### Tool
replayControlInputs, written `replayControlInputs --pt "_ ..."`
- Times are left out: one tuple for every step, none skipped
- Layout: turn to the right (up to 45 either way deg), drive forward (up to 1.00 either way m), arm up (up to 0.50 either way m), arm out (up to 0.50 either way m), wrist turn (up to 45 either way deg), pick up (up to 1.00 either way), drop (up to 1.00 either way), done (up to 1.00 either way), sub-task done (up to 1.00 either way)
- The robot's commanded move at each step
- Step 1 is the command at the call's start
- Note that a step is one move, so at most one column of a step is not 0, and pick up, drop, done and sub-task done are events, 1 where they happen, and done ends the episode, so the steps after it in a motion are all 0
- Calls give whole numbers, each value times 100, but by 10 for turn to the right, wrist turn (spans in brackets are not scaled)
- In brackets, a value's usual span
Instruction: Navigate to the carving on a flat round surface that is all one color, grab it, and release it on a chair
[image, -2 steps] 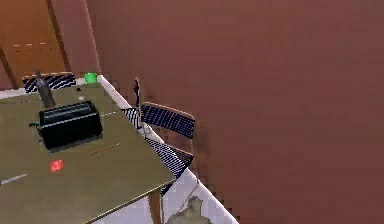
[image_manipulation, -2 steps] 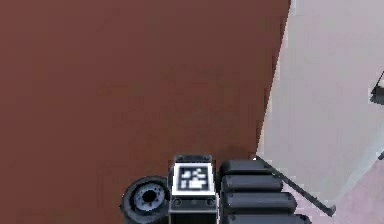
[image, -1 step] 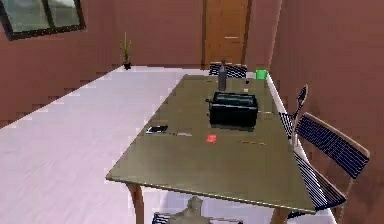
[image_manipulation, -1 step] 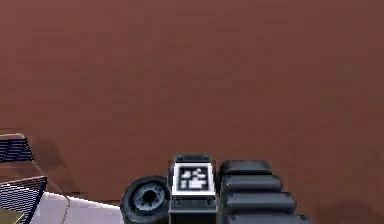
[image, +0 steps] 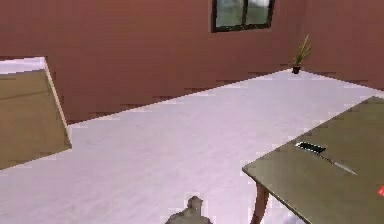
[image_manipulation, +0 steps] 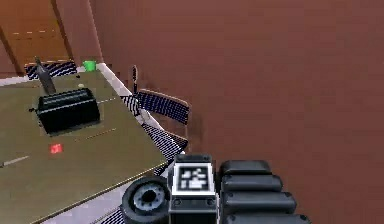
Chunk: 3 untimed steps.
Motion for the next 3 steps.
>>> replayControlInputs --pt "-150 0 0 0 0 0 0 0 0" --pt "0 15 0 0 0 0 0 0 0" --pt "-330 0 0 0 0 0 0 0 0"
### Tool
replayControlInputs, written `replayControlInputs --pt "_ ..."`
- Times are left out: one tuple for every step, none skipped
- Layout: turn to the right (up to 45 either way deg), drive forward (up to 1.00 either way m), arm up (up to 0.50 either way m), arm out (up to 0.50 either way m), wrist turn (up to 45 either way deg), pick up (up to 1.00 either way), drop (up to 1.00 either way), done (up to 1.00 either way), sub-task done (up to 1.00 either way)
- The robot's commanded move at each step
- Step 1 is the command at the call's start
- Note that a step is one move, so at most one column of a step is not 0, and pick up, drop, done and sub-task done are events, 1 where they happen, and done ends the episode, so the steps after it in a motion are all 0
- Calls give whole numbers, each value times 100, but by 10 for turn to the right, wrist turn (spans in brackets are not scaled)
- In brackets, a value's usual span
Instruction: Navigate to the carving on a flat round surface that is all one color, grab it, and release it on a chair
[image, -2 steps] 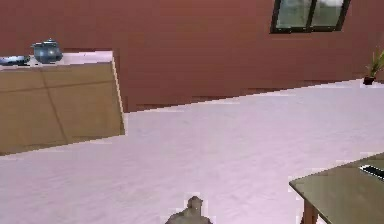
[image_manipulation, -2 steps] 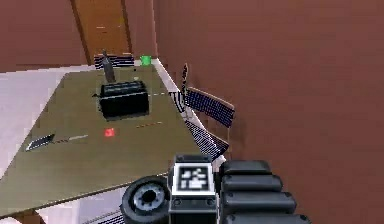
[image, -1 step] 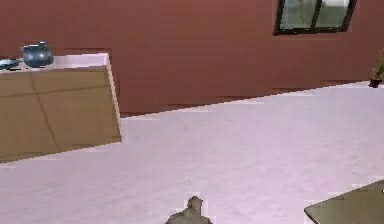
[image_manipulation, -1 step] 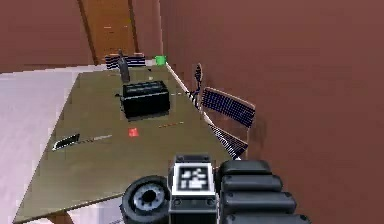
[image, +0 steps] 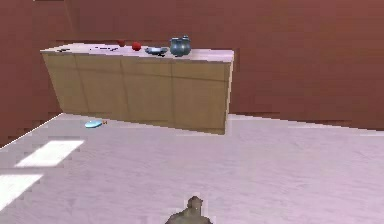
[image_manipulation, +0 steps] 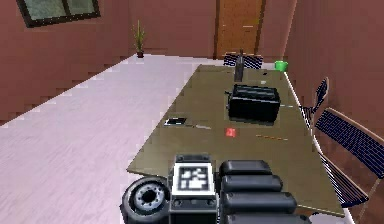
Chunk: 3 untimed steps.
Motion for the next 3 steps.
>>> replayControlInputs --pt "0 0 0 20 0 0 0 0 0" --pt "0 0 0 0 450 0 0 0 0" --pt "0 0 0 0 450 0 0 0 0"
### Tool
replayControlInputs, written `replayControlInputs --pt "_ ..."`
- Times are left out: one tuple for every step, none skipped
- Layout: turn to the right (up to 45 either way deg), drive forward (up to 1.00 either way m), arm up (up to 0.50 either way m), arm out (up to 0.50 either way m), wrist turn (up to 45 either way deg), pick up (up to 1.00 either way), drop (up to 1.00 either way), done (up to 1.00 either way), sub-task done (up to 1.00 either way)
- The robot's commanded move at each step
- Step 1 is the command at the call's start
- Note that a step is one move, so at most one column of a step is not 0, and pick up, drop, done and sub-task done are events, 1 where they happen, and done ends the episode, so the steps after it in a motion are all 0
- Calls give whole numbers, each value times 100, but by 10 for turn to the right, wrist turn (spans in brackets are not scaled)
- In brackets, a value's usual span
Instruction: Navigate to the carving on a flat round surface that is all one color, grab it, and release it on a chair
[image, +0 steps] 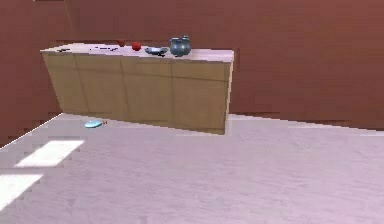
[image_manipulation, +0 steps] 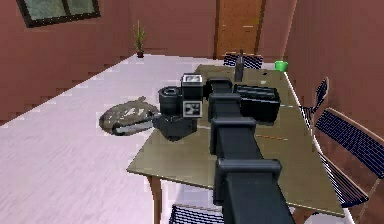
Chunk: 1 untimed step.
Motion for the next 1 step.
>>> replayControlInputs --pt "0 0 0 0 450 0 0 0 0"
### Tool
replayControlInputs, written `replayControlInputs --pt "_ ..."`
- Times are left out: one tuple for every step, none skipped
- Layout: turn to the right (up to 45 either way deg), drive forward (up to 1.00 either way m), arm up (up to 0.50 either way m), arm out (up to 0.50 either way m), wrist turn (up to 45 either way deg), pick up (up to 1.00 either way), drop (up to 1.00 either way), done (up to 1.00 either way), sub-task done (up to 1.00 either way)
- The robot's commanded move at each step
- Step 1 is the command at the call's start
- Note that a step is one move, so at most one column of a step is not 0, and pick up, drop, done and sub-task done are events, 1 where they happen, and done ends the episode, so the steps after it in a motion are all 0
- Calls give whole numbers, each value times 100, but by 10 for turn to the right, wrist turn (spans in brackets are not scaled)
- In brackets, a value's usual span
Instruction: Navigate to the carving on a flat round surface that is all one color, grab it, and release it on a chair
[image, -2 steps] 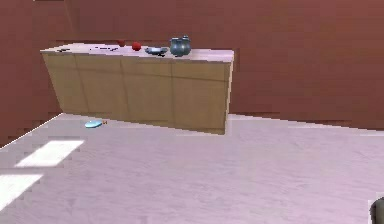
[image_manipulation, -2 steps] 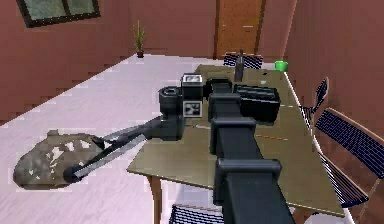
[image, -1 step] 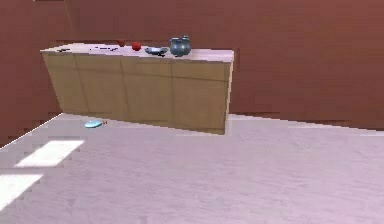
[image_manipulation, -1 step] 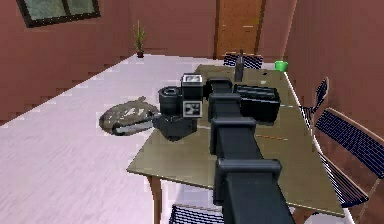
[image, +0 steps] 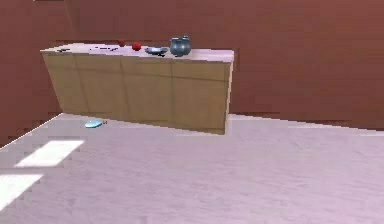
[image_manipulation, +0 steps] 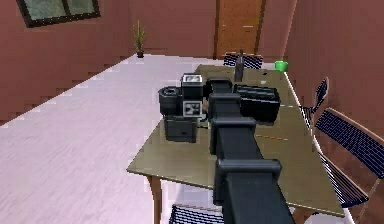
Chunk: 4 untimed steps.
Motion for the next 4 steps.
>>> replayControlInputs --pt "0 0 0 0 210 0 0 0 0" --pt "0 0 0 2 0 0 0 0 0" --pt "0 0 -38 0 0 0 0 0 0" --pt "0 0 -32 0 0 0 0 0 0"
